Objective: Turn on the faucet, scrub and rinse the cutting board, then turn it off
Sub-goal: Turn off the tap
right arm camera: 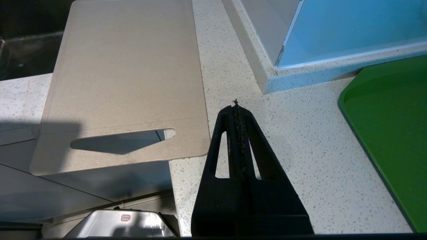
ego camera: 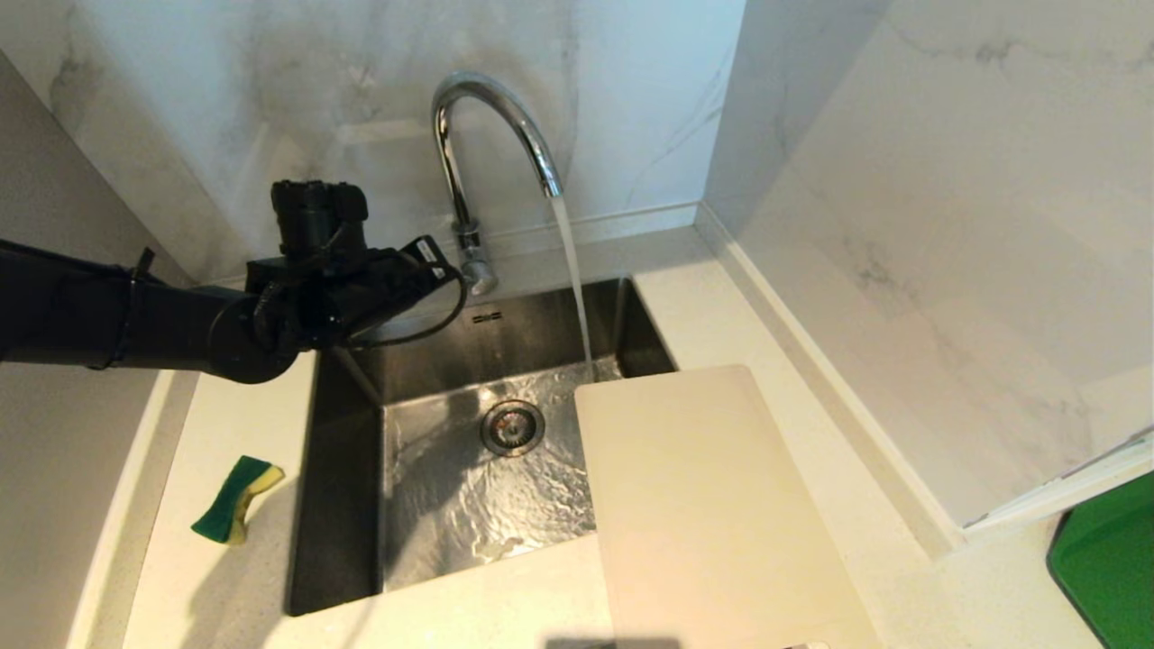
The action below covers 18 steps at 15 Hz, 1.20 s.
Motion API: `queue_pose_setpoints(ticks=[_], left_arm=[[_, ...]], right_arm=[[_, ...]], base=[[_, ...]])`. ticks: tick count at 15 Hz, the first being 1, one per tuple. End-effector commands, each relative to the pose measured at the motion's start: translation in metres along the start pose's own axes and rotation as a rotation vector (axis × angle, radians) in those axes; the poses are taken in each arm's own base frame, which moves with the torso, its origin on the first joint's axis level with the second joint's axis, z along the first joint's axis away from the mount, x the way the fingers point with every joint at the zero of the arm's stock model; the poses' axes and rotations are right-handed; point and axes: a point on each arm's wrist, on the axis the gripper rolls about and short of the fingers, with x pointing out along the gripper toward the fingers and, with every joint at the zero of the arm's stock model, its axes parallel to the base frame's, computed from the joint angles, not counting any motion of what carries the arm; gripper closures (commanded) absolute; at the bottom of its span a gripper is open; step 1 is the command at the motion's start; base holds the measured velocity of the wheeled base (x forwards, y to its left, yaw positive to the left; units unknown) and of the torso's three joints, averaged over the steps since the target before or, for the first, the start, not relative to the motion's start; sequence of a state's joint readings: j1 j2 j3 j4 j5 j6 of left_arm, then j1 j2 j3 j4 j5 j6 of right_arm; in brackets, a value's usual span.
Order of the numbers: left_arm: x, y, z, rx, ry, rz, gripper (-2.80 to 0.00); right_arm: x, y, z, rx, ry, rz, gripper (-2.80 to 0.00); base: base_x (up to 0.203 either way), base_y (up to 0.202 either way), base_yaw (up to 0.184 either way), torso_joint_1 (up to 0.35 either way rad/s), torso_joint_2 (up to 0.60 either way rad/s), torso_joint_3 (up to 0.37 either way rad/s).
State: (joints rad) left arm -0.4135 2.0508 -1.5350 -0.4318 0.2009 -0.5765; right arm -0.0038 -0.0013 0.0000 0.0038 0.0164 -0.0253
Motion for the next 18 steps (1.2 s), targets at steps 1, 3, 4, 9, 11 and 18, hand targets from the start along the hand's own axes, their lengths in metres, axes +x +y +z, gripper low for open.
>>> queue_pose_setpoints(ticks=[1, 3, 4, 9, 11, 18], left_arm=[[0.024, 0.004, -0.019, -0.002, -0.024, 0.030, 0.00], [0.031, -0.001, -0.025, -0.003, -0.036, 0.027, 0.00], [0.034, -0.001, -0.026, 0.001, -0.037, 0.025, 0.00], [0.060, 0.007, -0.034, 0.026, -0.061, 0.026, 0.00], [0.070, 0.011, -0.040, 0.046, -0.078, 0.021, 0.00], [0.088, 0.019, -0.037, 0.058, -0.143, 0.016, 0.00]], right_arm=[[0.000, 0.000, 0.000, 0.000, 0.000, 0.001, 0.00], [0.000, 0.000, 0.000, -0.001, 0.001, 0.000, 0.00], [0.000, 0.000, 0.000, -0.001, 0.001, 0.000, 0.00], [0.000, 0.000, 0.000, -0.001, 0.001, 0.000, 0.00], [0.000, 0.000, 0.000, -0.001, 0.001, 0.000, 0.00], [0.000, 0.000, 0.000, -0.001, 0.001, 0.000, 0.00]], base=[[0.000, 0.000, 0.000, 0.000, 0.00, 0.000], [0.000, 0.000, 0.000, 0.000, 0.00, 0.000], [0.000, 0.000, 0.000, 0.000, 0.00, 0.000], [0.000, 0.000, 0.000, 0.000, 0.00, 0.000], [0.000, 0.000, 0.000, 0.000, 0.00, 0.000], [0.000, 0.000, 0.000, 0.000, 0.00, 0.000]])
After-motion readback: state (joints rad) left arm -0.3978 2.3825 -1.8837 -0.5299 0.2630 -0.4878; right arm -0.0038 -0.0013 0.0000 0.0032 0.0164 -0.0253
